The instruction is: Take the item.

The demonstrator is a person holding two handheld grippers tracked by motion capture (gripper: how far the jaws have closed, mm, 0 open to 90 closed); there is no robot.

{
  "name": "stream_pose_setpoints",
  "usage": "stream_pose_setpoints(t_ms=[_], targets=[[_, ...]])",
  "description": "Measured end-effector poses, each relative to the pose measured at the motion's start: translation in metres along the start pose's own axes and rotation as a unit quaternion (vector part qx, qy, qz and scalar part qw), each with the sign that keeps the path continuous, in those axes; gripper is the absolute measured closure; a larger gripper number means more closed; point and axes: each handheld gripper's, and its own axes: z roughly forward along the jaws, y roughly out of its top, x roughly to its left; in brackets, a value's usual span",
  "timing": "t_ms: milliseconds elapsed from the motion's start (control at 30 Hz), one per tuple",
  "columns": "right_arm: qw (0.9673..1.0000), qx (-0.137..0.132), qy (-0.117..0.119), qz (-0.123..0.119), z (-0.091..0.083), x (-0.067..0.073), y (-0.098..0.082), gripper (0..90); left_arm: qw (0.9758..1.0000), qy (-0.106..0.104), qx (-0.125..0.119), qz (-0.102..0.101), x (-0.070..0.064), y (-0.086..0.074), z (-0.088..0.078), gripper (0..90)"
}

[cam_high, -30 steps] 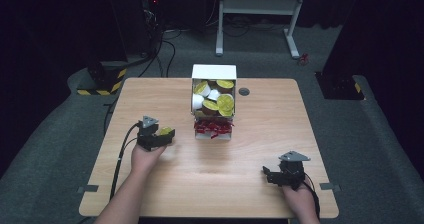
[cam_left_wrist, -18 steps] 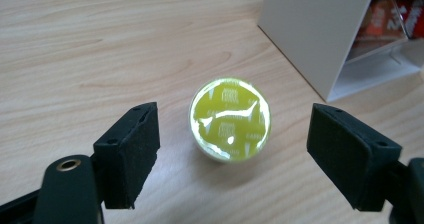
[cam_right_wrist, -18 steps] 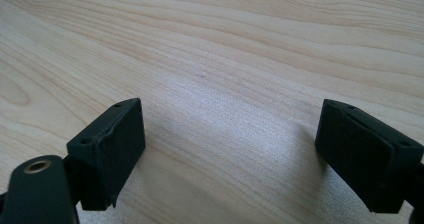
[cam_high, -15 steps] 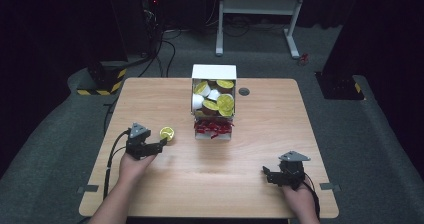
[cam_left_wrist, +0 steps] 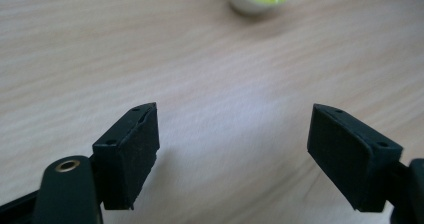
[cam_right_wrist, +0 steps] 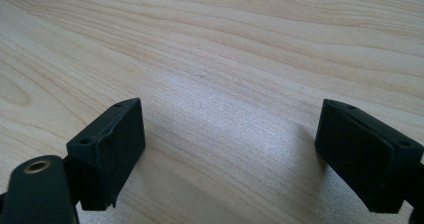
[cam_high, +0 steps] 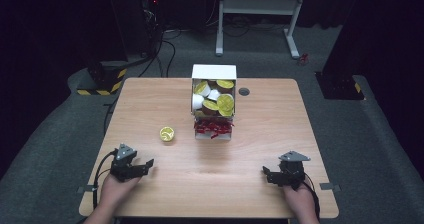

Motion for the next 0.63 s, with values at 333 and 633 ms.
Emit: stream_pose_setpoints(t_ms=[333, 633], targets=[[1.0000, 0.000, -0.006, -0.001, 0.000, 0.000, 0.000, 11.6, 0.9989, 0.035, 0.016, -0.027, -0.021, -0.007, 0.000, 11.6], [0.9998, 0.005, -0.017, 0.011, 0.002, 0.001, 0.002, 8.4, 0.9990, 0.030, 0.027, -0.018, -0.024, -0.004, 0.004, 5.8]])
